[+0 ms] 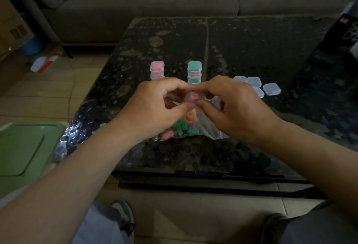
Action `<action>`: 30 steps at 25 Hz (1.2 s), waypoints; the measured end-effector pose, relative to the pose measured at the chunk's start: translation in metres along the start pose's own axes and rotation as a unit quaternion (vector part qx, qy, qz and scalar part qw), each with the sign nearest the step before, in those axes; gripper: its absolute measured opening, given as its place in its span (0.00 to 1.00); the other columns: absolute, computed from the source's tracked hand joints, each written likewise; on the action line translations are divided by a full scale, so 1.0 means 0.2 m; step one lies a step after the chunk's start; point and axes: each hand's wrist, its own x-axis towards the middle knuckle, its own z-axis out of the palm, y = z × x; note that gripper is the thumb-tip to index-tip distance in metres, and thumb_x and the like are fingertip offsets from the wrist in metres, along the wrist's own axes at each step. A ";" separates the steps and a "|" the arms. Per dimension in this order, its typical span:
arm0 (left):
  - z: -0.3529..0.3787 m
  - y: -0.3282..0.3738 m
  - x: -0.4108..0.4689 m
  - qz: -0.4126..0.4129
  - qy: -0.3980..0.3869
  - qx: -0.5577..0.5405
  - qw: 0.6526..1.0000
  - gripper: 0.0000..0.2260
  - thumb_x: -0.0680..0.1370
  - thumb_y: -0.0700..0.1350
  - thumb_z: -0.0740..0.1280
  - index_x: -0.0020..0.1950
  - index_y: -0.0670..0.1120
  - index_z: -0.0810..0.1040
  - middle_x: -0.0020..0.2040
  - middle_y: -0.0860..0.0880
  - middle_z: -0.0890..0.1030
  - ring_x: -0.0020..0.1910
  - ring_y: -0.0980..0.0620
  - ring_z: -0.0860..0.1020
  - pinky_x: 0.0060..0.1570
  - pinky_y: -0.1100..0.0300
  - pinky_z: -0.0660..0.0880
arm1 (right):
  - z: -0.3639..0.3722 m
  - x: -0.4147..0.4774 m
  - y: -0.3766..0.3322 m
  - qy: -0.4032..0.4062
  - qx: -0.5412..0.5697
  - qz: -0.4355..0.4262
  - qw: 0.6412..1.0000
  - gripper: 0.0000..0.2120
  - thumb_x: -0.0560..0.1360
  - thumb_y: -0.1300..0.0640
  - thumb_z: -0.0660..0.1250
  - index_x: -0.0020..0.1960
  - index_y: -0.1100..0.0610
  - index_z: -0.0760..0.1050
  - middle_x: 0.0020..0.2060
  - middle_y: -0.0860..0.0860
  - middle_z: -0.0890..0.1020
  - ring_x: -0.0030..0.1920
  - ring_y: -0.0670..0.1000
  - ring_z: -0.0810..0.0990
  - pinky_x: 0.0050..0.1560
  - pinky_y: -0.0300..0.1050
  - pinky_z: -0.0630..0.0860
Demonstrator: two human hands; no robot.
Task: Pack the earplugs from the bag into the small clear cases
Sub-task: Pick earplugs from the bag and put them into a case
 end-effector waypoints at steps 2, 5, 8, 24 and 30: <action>0.01 -0.01 0.00 0.036 0.013 0.039 0.999 0.08 0.77 0.41 0.75 0.53 0.51 0.83 0.47 0.56 0.85 0.43 0.60 0.86 0.45 0.68 0.80 | 0.01 0.00 0.00 -0.001 -0.004 -0.006 1.000 0.13 0.78 0.56 0.68 0.61 0.58 0.81 0.49 0.52 0.83 0.47 0.46 0.78 0.47 0.35 0.71; 0.00 -0.02 0.01 0.055 0.021 0.061 0.996 0.09 0.77 0.39 0.75 0.53 0.50 0.82 0.47 0.57 0.83 0.43 0.62 0.85 0.44 0.70 0.79 | 0.01 0.01 0.00 0.003 -0.006 -0.013 1.000 0.13 0.78 0.56 0.67 0.60 0.59 0.81 0.48 0.52 0.83 0.46 0.47 0.78 0.47 0.37 0.72; 0.00 -0.03 0.01 0.056 0.028 0.080 0.995 0.06 0.76 0.38 0.75 0.52 0.46 0.84 0.47 0.55 0.84 0.43 0.61 0.85 0.44 0.69 0.79 | 0.02 0.01 0.00 0.006 -0.005 -0.018 1.000 0.12 0.79 0.56 0.66 0.59 0.58 0.81 0.48 0.51 0.83 0.46 0.45 0.76 0.47 0.32 0.70; -0.02 0.01 0.01 -0.044 0.144 -0.008 0.989 0.19 0.78 0.34 0.73 0.68 0.44 0.78 0.51 0.58 0.83 0.52 0.62 0.84 0.54 0.66 0.80 | 0.10 0.08 -0.09 0.131 -0.039 0.057 0.989 0.12 0.80 0.52 0.66 0.60 0.54 0.81 0.47 0.53 0.81 0.46 0.51 0.78 0.44 0.50 0.79; -0.11 -0.03 0.04 -0.067 0.184 -0.048 0.979 0.23 0.80 0.33 0.67 0.73 0.46 0.70 0.61 0.54 0.82 0.62 0.59 0.82 0.64 0.56 0.79 | 0.15 0.19 -0.15 0.076 0.129 0.125 0.981 0.19 0.77 0.61 0.68 0.66 0.50 0.71 0.51 0.36 0.74 0.49 0.33 0.74 0.52 0.27 0.73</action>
